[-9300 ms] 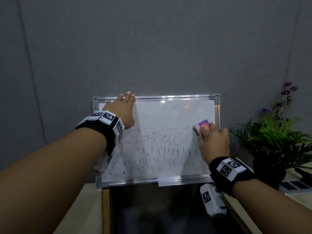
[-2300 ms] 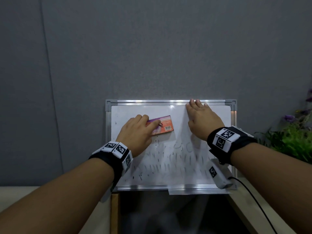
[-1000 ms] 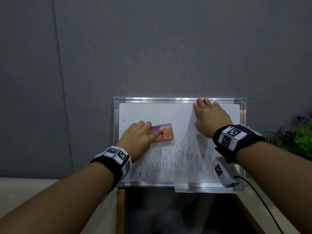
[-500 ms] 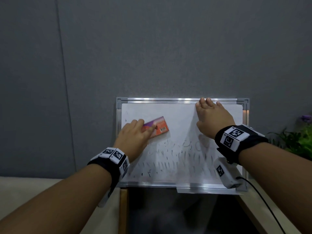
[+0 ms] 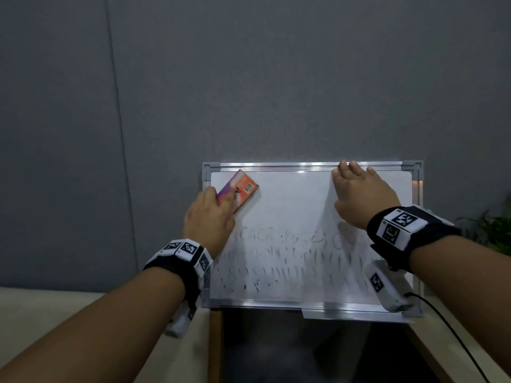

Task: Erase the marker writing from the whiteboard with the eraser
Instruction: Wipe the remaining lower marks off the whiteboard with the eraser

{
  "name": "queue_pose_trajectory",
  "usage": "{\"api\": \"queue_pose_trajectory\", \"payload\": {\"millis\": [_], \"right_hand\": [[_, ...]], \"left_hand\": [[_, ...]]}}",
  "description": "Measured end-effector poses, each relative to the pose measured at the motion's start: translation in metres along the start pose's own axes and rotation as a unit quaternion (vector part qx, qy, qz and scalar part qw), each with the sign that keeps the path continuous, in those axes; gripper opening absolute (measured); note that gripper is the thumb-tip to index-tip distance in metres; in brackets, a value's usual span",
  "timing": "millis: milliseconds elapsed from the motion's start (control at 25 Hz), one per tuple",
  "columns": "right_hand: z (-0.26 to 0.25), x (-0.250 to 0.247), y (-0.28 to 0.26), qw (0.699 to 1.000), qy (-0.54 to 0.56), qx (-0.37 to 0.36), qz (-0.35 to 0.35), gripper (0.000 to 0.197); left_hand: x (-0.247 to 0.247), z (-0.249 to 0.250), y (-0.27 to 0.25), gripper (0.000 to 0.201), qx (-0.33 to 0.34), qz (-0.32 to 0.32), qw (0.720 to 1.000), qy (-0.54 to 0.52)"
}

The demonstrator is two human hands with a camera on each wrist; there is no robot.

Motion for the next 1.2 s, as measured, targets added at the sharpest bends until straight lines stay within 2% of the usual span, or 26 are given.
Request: {"api": "queue_pose_trajectory", "payload": {"millis": [160, 200, 240, 280, 360, 400, 440, 720, 840, 1000, 1080, 1200], "right_hand": [[0.0, 0.0, 0.0, 1.0, -0.003, 0.001, 0.002, 0.069], [0.0, 0.0, 0.001, 1.0, -0.004, 0.0, 0.003, 0.069], [0.0, 0.0, 0.001, 1.0, -0.005, 0.0, 0.003, 0.069], [-0.001, 0.0, 0.001, 1.0, -0.005, 0.0, 0.002, 0.069], [0.0, 0.0, 0.001, 1.0, -0.004, 0.001, -0.001, 0.069], [0.0, 0.0, 0.001, 1.0, -0.003, 0.002, 0.0, 0.069], [0.001, 0.0, 0.0, 1.0, -0.003, 0.003, -0.001, 0.069], [0.0, 0.001, 0.001, 1.0, -0.003, 0.004, -0.003, 0.069], [0.0, -0.001, 0.0, 1.0, -0.006, 0.005, -0.007, 0.069], [0.0, -0.002, -0.001, 1.0, 0.004, 0.01, -0.006, 0.069], [-0.001, -0.001, -0.001, 1.0, 0.006, 0.011, -0.009, 0.069], [0.0, -0.001, -0.001, 1.0, 0.006, 0.013, -0.006, 0.07]], "left_hand": [[0.013, 0.016, -0.028, 0.051, 0.121, -0.002, 0.992, 0.02], [0.016, 0.016, -0.031, 0.051, 0.128, -0.007, 0.991, 0.027], [0.015, 0.013, -0.029, 0.053, 0.108, -0.011, 0.994, 0.028], [0.013, 0.006, -0.023, 0.055, 0.061, -0.018, 0.998, 0.025], [0.009, -0.013, -0.006, 0.064, -0.071, -0.048, 0.996, 0.011], [0.008, -0.019, -0.001, 0.068, -0.117, -0.068, 0.991, 0.01], [0.008, -0.021, 0.002, 0.07, -0.134, -0.078, 0.988, 0.014], [0.018, -0.018, -0.03, 0.069, -0.127, -0.11, 0.985, 0.027], [0.016, -0.019, -0.019, 0.069, -0.113, -0.114, 0.987, 0.03], [0.007, -0.018, 0.007, 0.069, -0.136, -0.1, 0.985, 0.032], [0.009, -0.015, 0.001, 0.068, -0.138, -0.101, 0.985, 0.037], [0.018, -0.01, -0.02, 0.067, -0.104, -0.105, 0.988, 0.036]]}}
Point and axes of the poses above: each hand's wrist, its own y-axis towards the middle knuckle, its own x-axis out of the palm, z = x × y, the point moved 8 cm from there along y, towards the middle knuckle, and after that the axes turned 8 degrees about -x, right-handed, at the moved point
